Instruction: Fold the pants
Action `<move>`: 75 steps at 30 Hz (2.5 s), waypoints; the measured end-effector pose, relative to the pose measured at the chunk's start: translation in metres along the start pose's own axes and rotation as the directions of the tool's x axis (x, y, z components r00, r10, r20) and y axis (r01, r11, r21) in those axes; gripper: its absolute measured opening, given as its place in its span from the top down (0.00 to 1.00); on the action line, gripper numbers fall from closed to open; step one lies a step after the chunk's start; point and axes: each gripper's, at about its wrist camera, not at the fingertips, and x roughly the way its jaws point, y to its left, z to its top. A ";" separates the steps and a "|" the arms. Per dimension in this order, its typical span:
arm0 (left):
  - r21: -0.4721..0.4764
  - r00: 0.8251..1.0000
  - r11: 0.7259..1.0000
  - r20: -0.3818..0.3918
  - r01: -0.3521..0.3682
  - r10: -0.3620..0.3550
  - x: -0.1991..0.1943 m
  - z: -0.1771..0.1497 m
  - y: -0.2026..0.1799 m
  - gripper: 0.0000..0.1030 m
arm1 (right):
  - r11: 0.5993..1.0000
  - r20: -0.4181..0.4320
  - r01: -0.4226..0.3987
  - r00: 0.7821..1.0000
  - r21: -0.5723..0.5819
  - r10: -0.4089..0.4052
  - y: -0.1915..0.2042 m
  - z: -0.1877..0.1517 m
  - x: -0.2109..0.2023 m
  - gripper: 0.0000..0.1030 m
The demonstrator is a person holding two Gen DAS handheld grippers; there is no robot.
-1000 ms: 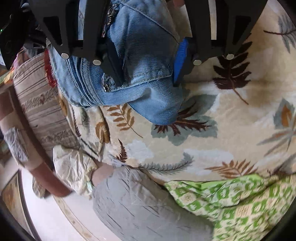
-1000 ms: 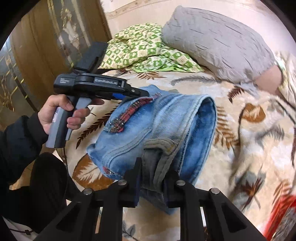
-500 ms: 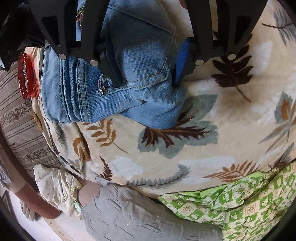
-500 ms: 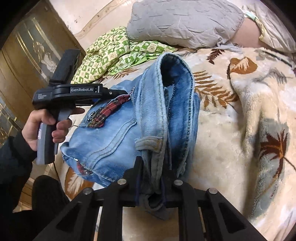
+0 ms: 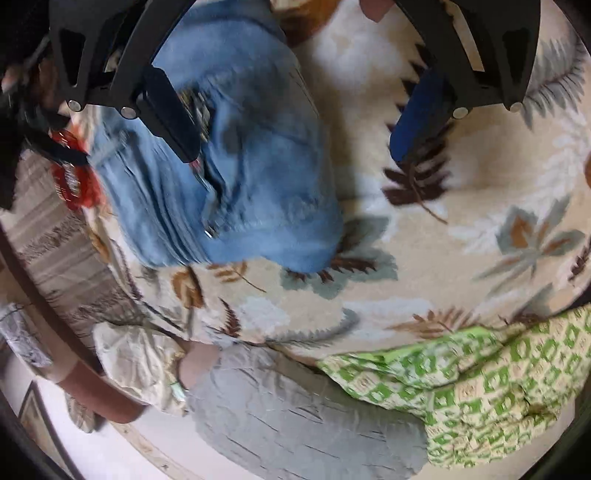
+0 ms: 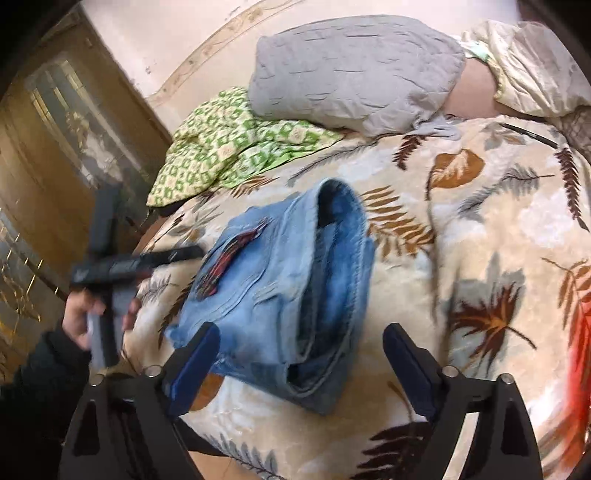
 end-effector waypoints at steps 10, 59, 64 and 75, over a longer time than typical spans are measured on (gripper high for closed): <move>-0.145 0.987 0.980 -0.064 0.139 -0.150 0.012 -0.042 0.009 0.01 | 0.967 -0.138 -0.071 0.985 0.244 0.107 -0.040 0.065 0.080 0.09; -0.138 0.908 0.898 0.054 0.418 -0.415 -0.020 -0.028 0.012 0.74 | 0.937 0.015 -0.269 0.962 0.221 0.273 -0.027 0.084 0.075 0.81; -0.113 0.913 0.907 0.096 0.405 -0.395 -0.034 -0.002 0.021 0.74 | 0.946 0.033 -0.271 0.962 0.180 0.269 -0.007 0.117 0.075 0.81; -0.223 0.952 0.927 0.014 0.302 -0.307 0.035 0.000 0.071 0.74 | 0.947 -0.043 -0.205 0.974 0.248 0.222 -0.035 0.106 0.156 0.84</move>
